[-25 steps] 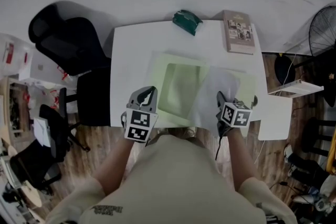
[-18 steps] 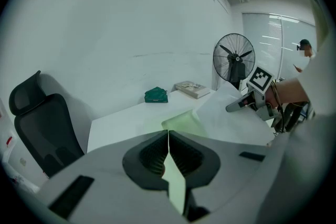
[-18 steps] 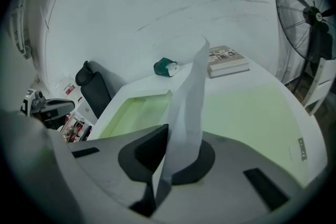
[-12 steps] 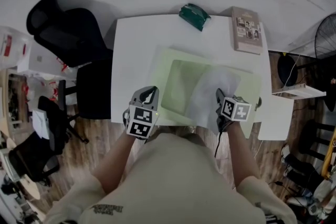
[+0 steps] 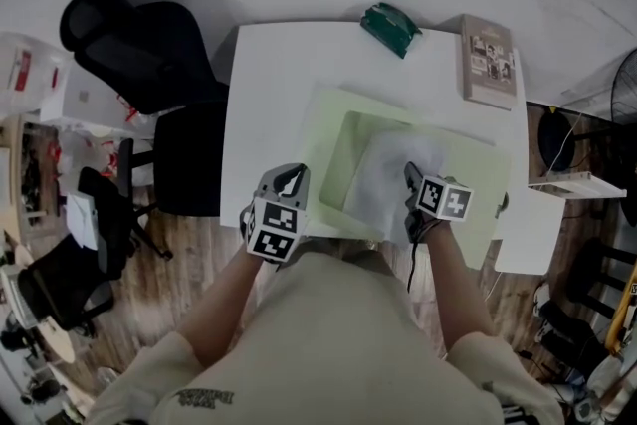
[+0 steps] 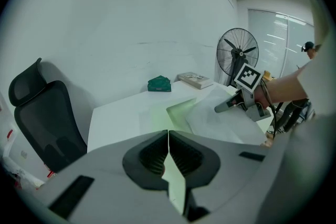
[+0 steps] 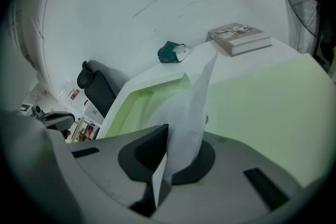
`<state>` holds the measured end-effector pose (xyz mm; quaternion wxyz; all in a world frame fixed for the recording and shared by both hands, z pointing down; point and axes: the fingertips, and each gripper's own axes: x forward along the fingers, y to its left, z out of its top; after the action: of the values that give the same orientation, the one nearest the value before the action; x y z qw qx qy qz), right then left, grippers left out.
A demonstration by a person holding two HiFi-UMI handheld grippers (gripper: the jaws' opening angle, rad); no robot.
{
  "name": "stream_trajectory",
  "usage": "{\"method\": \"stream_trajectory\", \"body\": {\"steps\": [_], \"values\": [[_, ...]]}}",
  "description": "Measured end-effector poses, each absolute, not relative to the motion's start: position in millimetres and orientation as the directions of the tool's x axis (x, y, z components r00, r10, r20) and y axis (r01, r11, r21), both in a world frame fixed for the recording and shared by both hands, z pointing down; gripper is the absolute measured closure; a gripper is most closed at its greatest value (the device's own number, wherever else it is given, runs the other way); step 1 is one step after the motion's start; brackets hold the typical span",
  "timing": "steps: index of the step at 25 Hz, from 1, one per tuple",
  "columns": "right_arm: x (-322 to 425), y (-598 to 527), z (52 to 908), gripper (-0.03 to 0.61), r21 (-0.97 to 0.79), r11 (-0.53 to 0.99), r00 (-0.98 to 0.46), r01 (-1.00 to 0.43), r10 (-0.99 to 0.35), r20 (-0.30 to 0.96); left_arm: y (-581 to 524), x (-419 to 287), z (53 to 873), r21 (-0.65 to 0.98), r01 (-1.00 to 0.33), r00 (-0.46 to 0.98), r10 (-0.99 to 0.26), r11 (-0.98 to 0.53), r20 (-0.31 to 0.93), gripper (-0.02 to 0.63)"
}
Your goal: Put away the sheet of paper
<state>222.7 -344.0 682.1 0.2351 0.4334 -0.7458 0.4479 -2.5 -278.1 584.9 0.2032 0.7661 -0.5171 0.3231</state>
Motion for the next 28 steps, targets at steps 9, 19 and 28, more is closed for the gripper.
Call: {"method": "stream_trajectory", "body": {"steps": [9, 19, 28], "values": [[171.7, -351.1, 700.7, 0.554, -0.524, 0.227, -0.57, -0.821, -0.376, 0.73, -273.9, -22.2, 589.9, -0.015, -0.936, 0.238, -0.661, -0.352, 0.712, 0.592], [123.6, -358.8, 712.8, 0.554, -0.561, 0.288, -0.63, -0.776, -0.324, 0.706, -281.7, -30.1, 589.5, -0.012, -0.939, 0.236, -0.669, -0.344, 0.705, 0.592], [110.4, -361.6, 718.4, 0.552, -0.512, 0.348, -0.609, -0.786, -0.291, 0.737, -287.5, -24.9, 589.6, -0.009, -0.936, 0.247, -0.672, -0.353, 0.698, 0.592]]}}
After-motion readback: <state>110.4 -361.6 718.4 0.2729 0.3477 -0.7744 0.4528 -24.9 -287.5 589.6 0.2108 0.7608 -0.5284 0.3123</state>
